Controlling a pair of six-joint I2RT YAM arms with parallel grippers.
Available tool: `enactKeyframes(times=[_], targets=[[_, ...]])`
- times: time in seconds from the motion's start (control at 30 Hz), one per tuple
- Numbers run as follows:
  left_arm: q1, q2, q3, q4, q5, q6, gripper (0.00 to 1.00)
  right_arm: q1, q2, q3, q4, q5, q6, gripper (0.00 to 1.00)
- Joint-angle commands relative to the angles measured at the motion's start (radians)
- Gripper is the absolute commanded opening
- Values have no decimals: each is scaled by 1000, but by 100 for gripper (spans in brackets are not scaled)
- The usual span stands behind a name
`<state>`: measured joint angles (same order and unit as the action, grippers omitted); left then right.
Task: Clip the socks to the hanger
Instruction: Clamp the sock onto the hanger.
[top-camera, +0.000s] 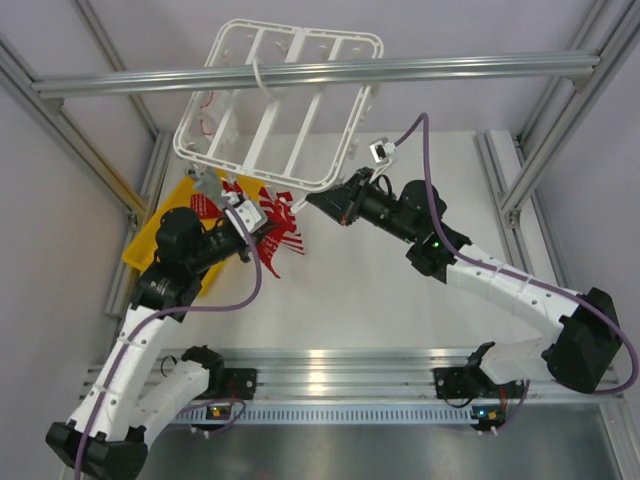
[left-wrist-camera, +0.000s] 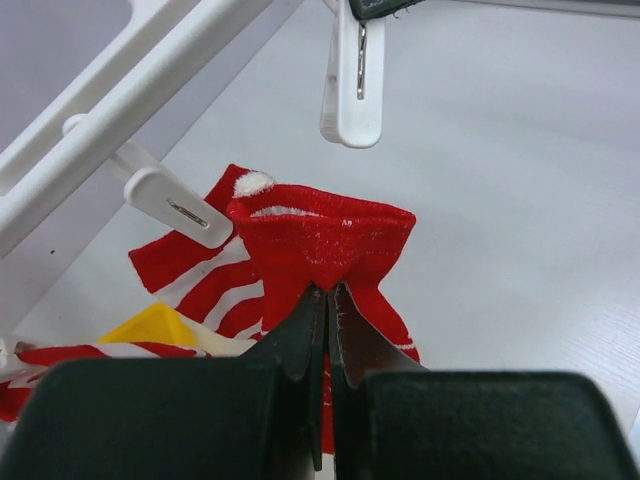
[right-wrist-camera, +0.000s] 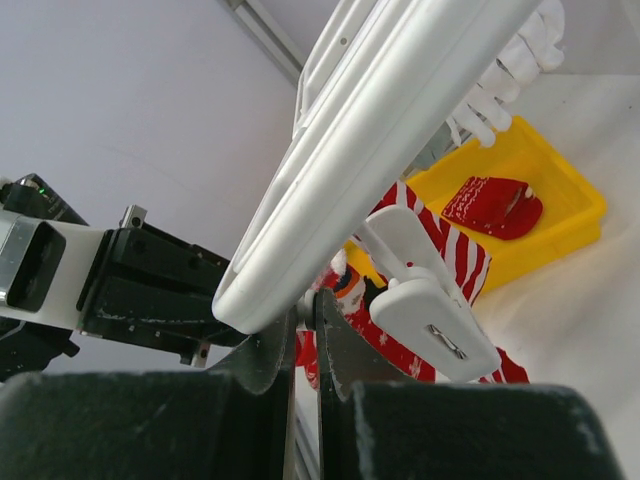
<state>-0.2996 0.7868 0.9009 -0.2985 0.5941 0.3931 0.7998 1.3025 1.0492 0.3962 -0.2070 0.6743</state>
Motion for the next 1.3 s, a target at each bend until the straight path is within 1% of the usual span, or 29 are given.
enactKeyframes(times=[0.0, 0.07, 0.23, 0.33, 0.77, 0.9, 1.0, 1.07, 1.1, 1.17, 1.2, 1.27], targets=[[-45, -14, 7, 81, -83, 6, 0, -25, 17, 60, -5, 46, -2, 0], [-68, -15, 4, 98, -91, -2, 0, -24, 15, 55, -5, 46, -1, 0], [-85, -26, -22, 162, -68, -31, 0, -24, 18, 51, -5, 47, 5, 0], [-104, -12, -17, 167, -111, -31, 0, -24, 18, 52, 0, 40, 7, 0], [-182, 3, -10, 226, -155, -11, 0, -21, 26, 52, -2, 46, 4, 0], [-232, 14, -10, 246, -220, 4, 0, -17, 23, 55, 0, 38, 4, 0], [-242, 17, -11, 262, -226, 3, 0, -17, 20, 52, 0, 38, 1, 0], [-245, 19, -11, 265, -232, -7, 0, -19, 21, 51, -2, 35, -1, 6], [-246, 23, -10, 265, -237, -8, 0, -16, 20, 49, 0, 29, -1, 11], [-246, 23, -11, 265, -254, -14, 0, -17, 15, 48, 1, 24, -2, 19], [-246, 23, -14, 266, -260, -17, 0, -17, 14, 46, 1, 24, -4, 28], [-246, 20, -17, 263, -269, -16, 0, -17, 11, 46, 0, 24, -10, 35]])
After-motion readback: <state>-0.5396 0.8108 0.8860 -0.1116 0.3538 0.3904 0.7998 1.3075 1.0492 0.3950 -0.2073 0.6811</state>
